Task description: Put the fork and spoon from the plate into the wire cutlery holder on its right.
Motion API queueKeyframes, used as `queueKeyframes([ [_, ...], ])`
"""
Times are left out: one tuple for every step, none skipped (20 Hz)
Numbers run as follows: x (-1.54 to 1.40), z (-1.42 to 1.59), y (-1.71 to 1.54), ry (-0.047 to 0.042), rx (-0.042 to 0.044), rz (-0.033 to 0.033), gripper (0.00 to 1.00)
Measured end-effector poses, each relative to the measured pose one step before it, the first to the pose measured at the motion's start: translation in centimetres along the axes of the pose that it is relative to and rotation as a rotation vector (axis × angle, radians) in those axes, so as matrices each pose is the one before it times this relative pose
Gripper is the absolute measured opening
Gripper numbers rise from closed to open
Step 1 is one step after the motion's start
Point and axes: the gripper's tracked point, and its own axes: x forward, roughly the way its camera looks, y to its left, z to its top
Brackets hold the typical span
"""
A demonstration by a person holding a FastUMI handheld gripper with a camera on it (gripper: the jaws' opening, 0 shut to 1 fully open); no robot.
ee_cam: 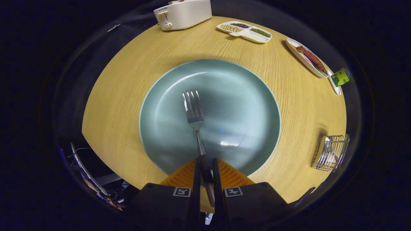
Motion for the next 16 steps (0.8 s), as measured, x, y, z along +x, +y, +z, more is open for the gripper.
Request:
queueKeyframes([
  [-0.236,-0.029,-0.333,0.00011,0.01054,-0.00696,0.16],
  [0.079,-0.081,0.046,0.00224,-0.00380,0.01246,0.13],
  [-0.251,-0.154,0.018,0.00412,-0.00046,0.01424,0.12],
  [0.097,0.131,0.330,0.00705,0.00132,0.01650,0.10],
  [-0.242,0.120,0.253,-0.00306,0.00554,0.01621,0.10],
  [-0.381,0.198,0.266,-0.00718,0.00407,0.01726,0.10],
  [-0.420,0.316,0.343,-0.01175,0.00550,0.01916,0.10],
  [-0.489,0.342,0.056,-0.01251,-0.00086,0.00683,0.10],
  [-0.598,0.417,-0.035,-0.01350,-0.00227,0.00490,0.10],
  [-0.654,0.276,0.049,-0.00792,-0.00035,0.01086,0.10],
  [-0.777,0.327,0.063,-0.00970,0.00479,0.01315,0.10],
  [-0.939,0.273,-0.006,-0.00875,0.00340,0.01388,0.10],
  [-0.946,0.317,-0.180,-0.01029,0.00114,0.00853,0.10],
  [-1.032,0.315,-0.288,-0.00801,-0.00438,0.00879,0.10],
  [-1.123,0.226,-0.560,-0.00576,-0.00593,0.00132,0.10],
  [-1.228,0.145,-0.791,-0.00402,-0.00970,0.00038,0.10],
])
